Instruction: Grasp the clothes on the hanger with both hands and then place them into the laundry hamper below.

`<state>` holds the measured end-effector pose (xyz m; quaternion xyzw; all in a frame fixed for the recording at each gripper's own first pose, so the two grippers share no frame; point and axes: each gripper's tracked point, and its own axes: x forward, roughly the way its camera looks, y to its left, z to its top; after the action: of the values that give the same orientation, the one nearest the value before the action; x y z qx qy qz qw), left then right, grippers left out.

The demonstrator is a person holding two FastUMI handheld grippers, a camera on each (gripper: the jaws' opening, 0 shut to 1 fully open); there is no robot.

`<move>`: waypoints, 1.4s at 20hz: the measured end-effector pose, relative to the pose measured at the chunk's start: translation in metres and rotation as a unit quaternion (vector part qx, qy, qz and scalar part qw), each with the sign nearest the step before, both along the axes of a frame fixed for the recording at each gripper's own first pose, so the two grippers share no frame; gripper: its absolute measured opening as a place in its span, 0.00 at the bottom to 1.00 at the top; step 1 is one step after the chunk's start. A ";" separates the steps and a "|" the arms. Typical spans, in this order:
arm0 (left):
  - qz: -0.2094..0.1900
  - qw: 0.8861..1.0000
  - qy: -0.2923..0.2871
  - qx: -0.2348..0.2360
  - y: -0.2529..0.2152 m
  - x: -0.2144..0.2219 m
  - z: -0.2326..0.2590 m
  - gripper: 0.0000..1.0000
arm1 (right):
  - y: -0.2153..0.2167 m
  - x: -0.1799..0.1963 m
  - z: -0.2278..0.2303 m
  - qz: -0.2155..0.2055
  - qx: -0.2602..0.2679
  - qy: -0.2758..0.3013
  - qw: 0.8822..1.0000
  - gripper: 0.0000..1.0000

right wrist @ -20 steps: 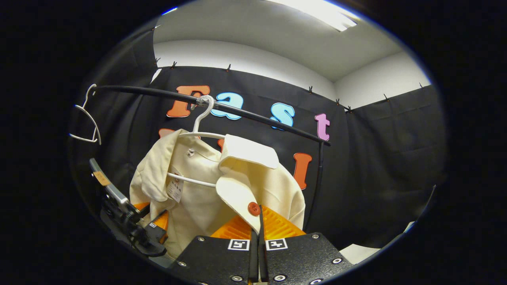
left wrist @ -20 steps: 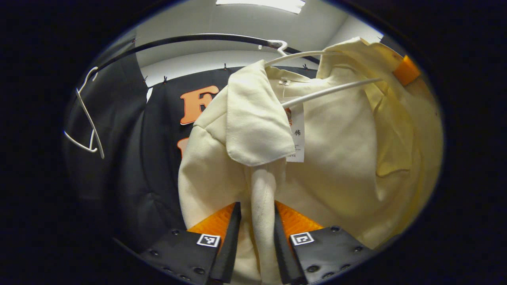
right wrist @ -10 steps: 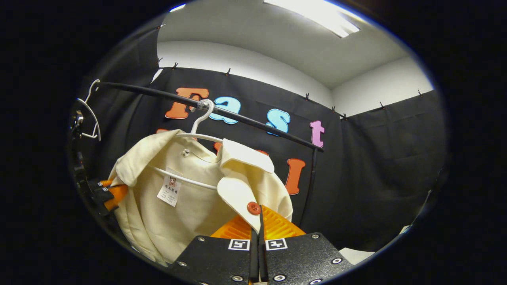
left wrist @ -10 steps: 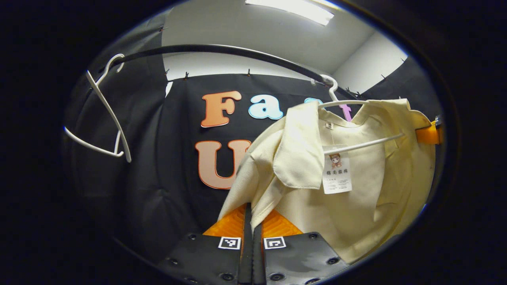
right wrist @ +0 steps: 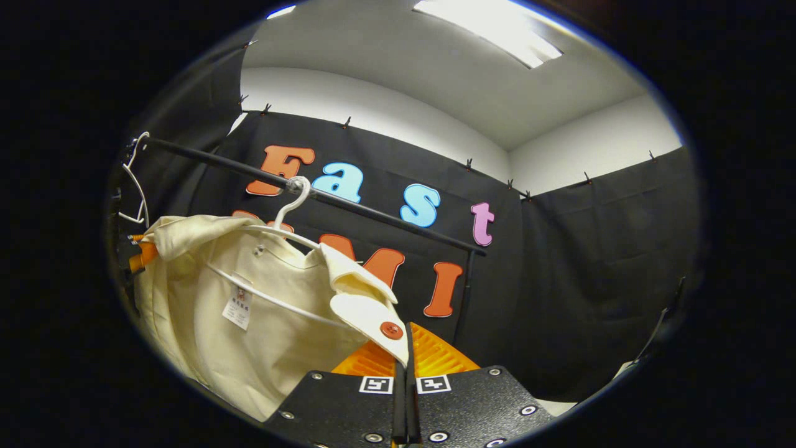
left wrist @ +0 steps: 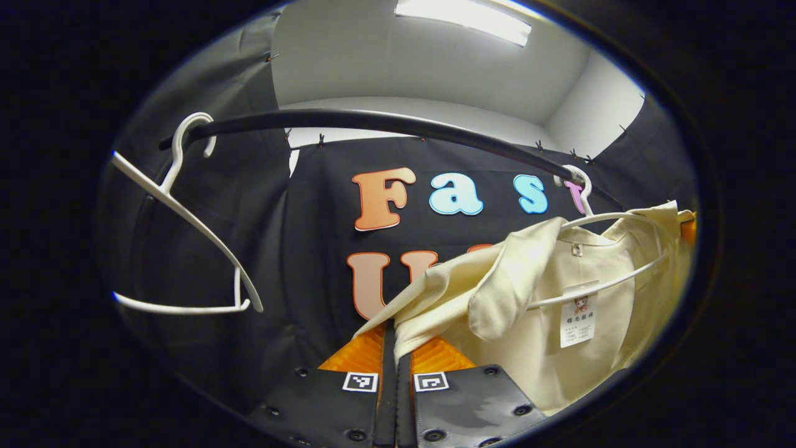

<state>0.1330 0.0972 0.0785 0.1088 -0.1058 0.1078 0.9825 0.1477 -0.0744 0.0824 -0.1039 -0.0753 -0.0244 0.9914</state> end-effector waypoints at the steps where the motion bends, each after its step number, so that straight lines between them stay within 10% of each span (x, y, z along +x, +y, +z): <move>1: 0.002 1.000 -0.006 0.005 0.003 0.005 0.005 0.07 | -0.011 0.002 0.010 -0.007 -0.002 -0.005 1.000 0.00; 13: -0.011 1.000 -0.002 -0.010 0.018 0.080 0.022 0.07 | -0.060 0.069 0.051 -0.013 0.033 -0.008 0.999 0.00; 28: 0.008 0.996 0.085 -0.026 0.029 0.113 -0.069 0.07 | -0.041 0.089 -0.056 -0.002 0.011 0.060 0.998 0.00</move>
<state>0.2461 0.1258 0.0098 0.0927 -0.0178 0.1089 0.9896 0.2371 -0.1154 0.0267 -0.0940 -0.0148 -0.0208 0.9952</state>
